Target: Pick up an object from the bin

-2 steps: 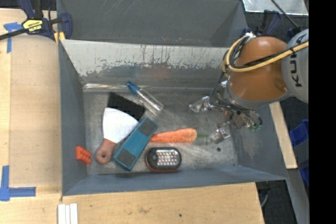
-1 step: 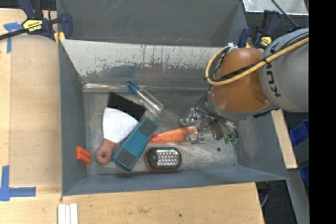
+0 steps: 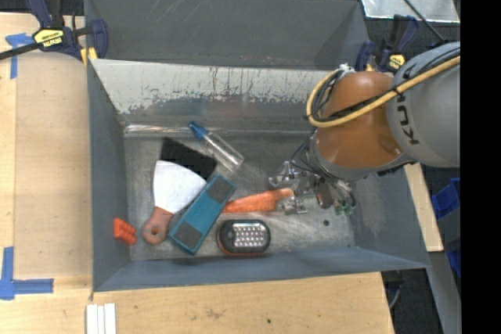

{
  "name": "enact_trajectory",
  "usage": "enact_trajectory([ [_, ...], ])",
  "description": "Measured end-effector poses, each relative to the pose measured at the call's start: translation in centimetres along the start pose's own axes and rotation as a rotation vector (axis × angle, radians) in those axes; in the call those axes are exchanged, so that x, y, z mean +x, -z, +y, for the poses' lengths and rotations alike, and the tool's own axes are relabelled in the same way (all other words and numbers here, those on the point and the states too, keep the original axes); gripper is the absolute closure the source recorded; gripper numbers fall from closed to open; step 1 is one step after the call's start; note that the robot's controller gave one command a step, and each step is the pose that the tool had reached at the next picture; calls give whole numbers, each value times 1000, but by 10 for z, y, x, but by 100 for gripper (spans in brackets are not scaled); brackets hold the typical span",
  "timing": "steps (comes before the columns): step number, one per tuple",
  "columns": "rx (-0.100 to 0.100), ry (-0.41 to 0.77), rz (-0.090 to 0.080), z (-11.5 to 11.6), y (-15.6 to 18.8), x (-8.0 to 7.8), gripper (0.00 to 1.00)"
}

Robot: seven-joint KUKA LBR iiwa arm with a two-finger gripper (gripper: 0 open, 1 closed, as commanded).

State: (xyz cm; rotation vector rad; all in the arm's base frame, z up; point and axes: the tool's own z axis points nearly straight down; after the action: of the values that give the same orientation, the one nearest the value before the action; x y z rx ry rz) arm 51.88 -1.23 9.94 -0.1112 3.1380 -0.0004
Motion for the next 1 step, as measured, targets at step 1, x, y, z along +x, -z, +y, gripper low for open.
enact_trajectory([
  [1, 0, 11, -2, -9, 131, -14, 100],
])
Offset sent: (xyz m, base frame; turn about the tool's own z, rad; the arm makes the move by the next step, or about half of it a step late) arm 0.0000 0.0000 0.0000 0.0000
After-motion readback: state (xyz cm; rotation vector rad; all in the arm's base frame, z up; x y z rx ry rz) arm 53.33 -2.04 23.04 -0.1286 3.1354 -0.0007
